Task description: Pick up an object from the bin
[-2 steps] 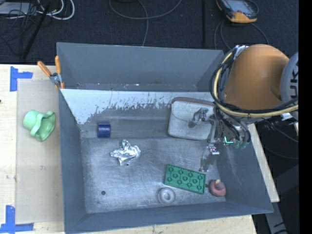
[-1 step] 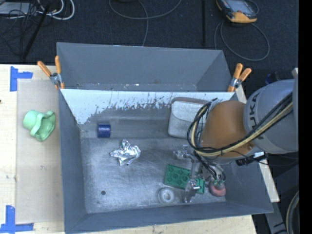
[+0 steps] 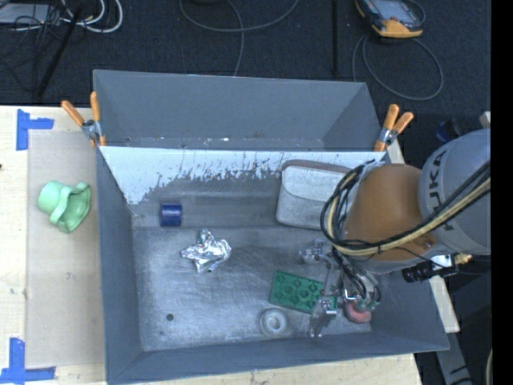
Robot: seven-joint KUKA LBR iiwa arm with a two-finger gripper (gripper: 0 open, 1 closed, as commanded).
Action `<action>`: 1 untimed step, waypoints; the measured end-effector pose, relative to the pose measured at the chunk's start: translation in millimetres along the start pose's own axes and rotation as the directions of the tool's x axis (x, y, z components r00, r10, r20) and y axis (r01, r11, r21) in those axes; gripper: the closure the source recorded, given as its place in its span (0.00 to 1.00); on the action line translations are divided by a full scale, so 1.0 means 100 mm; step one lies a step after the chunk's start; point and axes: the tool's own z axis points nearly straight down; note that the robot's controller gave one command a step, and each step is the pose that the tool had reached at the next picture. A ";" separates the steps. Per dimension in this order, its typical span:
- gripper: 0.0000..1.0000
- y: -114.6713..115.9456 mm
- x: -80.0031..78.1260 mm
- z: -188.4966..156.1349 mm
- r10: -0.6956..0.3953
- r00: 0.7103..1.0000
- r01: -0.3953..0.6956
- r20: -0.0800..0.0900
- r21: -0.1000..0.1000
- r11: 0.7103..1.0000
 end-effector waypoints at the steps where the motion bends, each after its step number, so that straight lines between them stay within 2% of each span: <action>1: 0.00 -0.08 0.01 0.01 0.192 0.981 -0.192 -0.001 0.000 0.981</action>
Offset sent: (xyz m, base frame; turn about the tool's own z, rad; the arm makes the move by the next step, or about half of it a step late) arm -0.0017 -0.0077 0.0000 0.1928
